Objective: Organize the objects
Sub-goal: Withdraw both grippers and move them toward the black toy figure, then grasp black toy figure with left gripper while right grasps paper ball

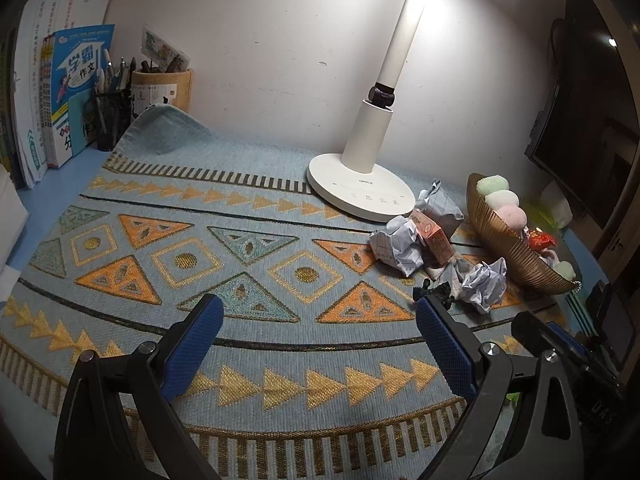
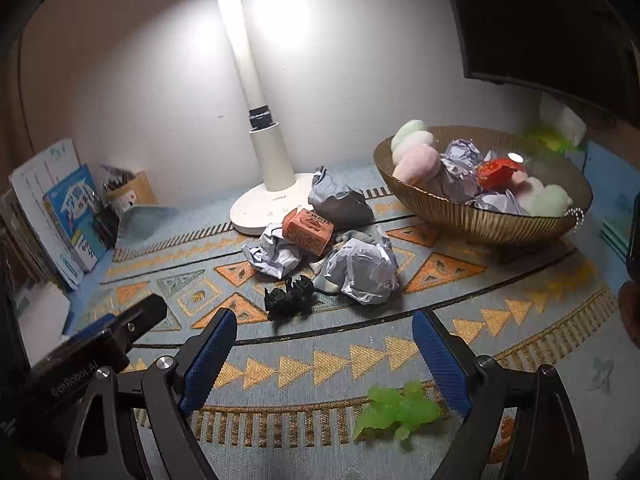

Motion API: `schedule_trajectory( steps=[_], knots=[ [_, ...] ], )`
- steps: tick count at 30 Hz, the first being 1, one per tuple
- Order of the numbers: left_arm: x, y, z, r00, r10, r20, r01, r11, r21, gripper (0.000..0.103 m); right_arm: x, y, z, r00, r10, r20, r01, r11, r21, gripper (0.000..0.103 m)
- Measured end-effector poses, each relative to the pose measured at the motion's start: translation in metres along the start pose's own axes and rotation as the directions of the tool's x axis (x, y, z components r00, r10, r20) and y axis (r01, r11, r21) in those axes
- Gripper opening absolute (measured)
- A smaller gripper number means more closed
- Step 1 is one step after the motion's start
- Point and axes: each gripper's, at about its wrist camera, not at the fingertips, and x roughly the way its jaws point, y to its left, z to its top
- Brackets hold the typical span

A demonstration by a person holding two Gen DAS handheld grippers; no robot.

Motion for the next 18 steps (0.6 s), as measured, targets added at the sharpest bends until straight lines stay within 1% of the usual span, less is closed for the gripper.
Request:
schedule_trajectory(
  steps=[1,2,3,4,5,6,7,8,9,10,11,12,13,14,15,17,18],
  knots=[
    [0.000,-0.002,0.000,1.000,0.003,0.000,-0.003,1.000,0.010,0.097,0.000,-0.008,0.002,1.000,0.021,-0.002,-0.021,0.999,0.042,0.088],
    [0.002,-0.003,0.001,1.000,-0.006,-0.020,0.006,1.000,0.013,0.097,0.000,-0.017,0.003,0.999,0.042,-0.004,-0.041,0.996,0.085,0.088],
    [0.007,-0.003,0.004,0.997,-0.039,-0.070,0.039,0.999,0.000,0.097,0.001,-0.027,0.004,0.998,0.065,-0.008,-0.063,0.990,0.130,0.088],
    [0.012,-0.001,0.008,0.986,-0.104,-0.129,0.101,0.994,-0.027,0.097,0.003,-0.034,0.005,0.995,0.098,-0.017,-0.094,0.982,0.166,0.088],
    [0.016,-0.001,0.014,0.969,-0.172,-0.175,0.166,0.985,-0.047,0.097,0.007,-0.042,0.006,0.989,0.144,-0.030,-0.135,0.970,0.202,0.088],
    [0.019,-0.004,0.020,0.957,-0.211,-0.200,0.206,0.977,-0.044,0.097,0.010,-0.050,0.006,0.983,0.179,-0.046,-0.163,0.957,0.239,0.088],
    [0.021,-0.009,0.028,0.952,-0.222,-0.209,0.224,0.974,-0.011,0.097,0.014,-0.055,0.006,0.978,0.196,-0.069,-0.172,0.950,0.263,0.089],
    [0.024,-0.016,0.036,0.954,-0.215,-0.210,0.230,0.972,0.047,0.097,0.018,-0.058,0.006,0.974,0.206,-0.092,-0.174,0.946,0.274,0.089],
    [0.025,-0.023,0.042,0.961,-0.199,-0.191,0.223,0.968,0.115,0.097,0.020,-0.060,0.007,0.971,0.214,-0.107,-0.178,0.945,0.275,0.089],
    [0.028,-0.031,0.047,0.972,-0.174,-0.160,0.202,0.963,0.178,0.097,0.020,-0.061,0.008,0.970,0.212,-0.118,-0.175,0.948,0.267,0.088],
    [0.032,-0.037,0.051,0.977,-0.155,-0.148,0.186,0.956,0.225,0.097,0.020,-0.062,0.010,0.972,0.201,-0.124,-0.166,0.954,0.251,0.089],
    [0.039,-0.041,0.053,0.978,-0.146,-0.152,0.181,0.951,0.249,0.096,0.018,-0.062,0.012,0.976,0.180,-0.125,-0.148,0.962,0.229,0.088],
    [0.044,-0.045,0.054,0.975,-0.152,-0.161,0.191,0.946,0.261,0.096,0.016,-0.062,0.015,0.980,0.151,-0.127,-0.122,0.970,0.209,0.088],
    [0.050,-0.048,0.053,0.970,-0.167,-0.179,0.211,0.941,0.266,0.093,0.015,-0.063,0.018,0.983,0.126,-0.132,-0.099,0.976,0.191,0.088],
    [0.054,-0.051,0.050,0.962,-0.185,-0.202,0.235,0.936,0.263,0.090,0.015,-0.064,0.022,0.983,0.118,-0.138,-0.092,0.980,0.178,0.088],
    [0.059,-0.058,0.039,0.939,-0.237,-0.249,0.301,0.916,0.264,0.089,0.017,-0.064,0.032,0.981,0.124,-0.148,-0.100,0.982,0.161,0.086],
    [0.060,-0.062,0.032,0.933,-0.246,-0.262,0.317,0.906,0.280,0.089,0.020,-0.064,0.037,0.980,0.125,-0.156,-0.102,0.984,0.144,0.084]
  ],
)
